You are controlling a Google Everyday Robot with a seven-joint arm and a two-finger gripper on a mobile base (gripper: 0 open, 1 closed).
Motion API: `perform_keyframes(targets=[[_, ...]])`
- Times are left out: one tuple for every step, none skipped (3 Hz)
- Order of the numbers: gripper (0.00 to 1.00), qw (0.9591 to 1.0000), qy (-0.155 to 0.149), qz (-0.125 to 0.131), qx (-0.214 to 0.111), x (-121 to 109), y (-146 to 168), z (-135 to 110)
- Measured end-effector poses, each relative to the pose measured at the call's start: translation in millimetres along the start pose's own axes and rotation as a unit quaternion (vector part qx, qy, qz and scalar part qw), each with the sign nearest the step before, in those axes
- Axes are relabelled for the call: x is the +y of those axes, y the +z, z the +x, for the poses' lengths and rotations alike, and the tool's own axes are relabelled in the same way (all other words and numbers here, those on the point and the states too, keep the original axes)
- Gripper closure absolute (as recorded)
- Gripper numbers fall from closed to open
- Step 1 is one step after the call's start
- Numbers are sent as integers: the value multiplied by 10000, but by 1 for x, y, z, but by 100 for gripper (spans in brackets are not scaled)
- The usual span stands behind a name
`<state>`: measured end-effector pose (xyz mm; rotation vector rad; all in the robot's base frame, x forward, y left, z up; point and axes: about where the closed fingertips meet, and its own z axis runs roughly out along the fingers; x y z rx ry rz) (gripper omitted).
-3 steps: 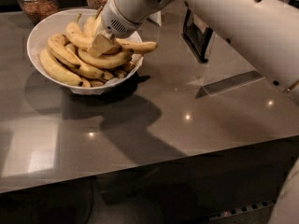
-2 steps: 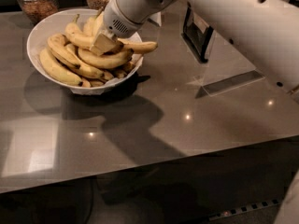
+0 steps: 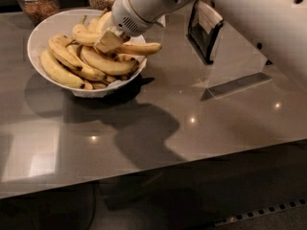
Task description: Pick banana from white bowl
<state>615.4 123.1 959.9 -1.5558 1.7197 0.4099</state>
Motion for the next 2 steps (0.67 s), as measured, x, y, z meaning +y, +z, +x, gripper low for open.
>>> perform_keyframes(targets=[[100,9994,-146,41,-316,3,-18,-7],[100,9971,-357,49,-664,14,-44,-13]])
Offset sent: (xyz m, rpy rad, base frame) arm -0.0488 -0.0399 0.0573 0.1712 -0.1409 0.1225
